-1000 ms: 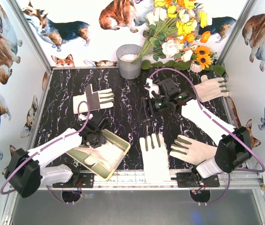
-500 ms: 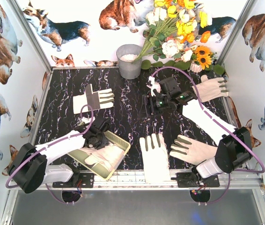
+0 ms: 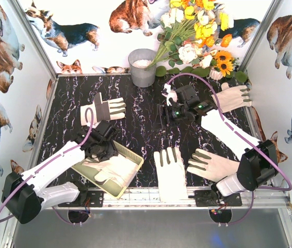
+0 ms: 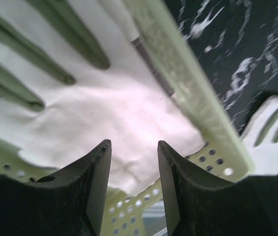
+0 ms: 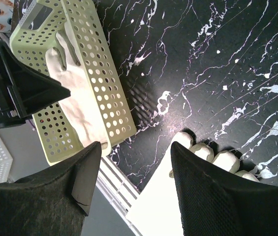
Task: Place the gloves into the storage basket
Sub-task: Adjust the glove in the bin.
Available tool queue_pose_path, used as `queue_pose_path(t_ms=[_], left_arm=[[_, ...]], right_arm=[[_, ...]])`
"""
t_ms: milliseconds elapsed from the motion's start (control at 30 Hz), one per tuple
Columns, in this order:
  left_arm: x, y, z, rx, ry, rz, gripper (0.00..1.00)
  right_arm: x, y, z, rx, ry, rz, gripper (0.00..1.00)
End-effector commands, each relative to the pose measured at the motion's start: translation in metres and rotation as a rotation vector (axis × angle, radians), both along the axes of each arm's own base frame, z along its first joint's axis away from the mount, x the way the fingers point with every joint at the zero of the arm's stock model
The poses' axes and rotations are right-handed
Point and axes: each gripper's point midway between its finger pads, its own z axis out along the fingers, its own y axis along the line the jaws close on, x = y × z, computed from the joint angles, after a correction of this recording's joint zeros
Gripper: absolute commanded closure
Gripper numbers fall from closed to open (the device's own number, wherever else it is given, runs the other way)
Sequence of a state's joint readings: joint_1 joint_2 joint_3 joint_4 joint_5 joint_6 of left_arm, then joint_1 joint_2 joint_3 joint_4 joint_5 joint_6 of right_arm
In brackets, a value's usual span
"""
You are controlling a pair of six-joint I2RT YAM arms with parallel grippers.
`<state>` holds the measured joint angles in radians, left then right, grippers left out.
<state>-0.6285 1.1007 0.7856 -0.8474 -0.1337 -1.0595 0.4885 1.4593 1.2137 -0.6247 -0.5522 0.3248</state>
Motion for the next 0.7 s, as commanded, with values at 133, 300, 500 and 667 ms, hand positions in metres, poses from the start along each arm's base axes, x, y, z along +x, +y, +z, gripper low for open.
queue_pose_path(t_ms=[133, 300, 500, 667], left_arm=[[-0.051, 0.025, -0.016, 0.100, 0.220, -0.135, 0.68], [-0.044, 0.022, -0.031, 0.111, 0.218, -0.156, 0.73], [-0.055, 0.034, -0.053, 0.187, 0.301, -0.191, 0.78], [-0.056, 0.034, -0.063, 0.200, 0.325, -0.213, 0.78]], right_arm=[[0.008, 0.004, 0.019, 0.049, -0.071, -0.003, 0.40], [0.009, 0.002, 0.020, 0.049, -0.074, -0.008, 0.40], [0.008, 0.000, 0.021, 0.045, -0.076, -0.014, 0.40], [0.009, -0.002, 0.019, 0.042, -0.076, -0.020, 0.40]])
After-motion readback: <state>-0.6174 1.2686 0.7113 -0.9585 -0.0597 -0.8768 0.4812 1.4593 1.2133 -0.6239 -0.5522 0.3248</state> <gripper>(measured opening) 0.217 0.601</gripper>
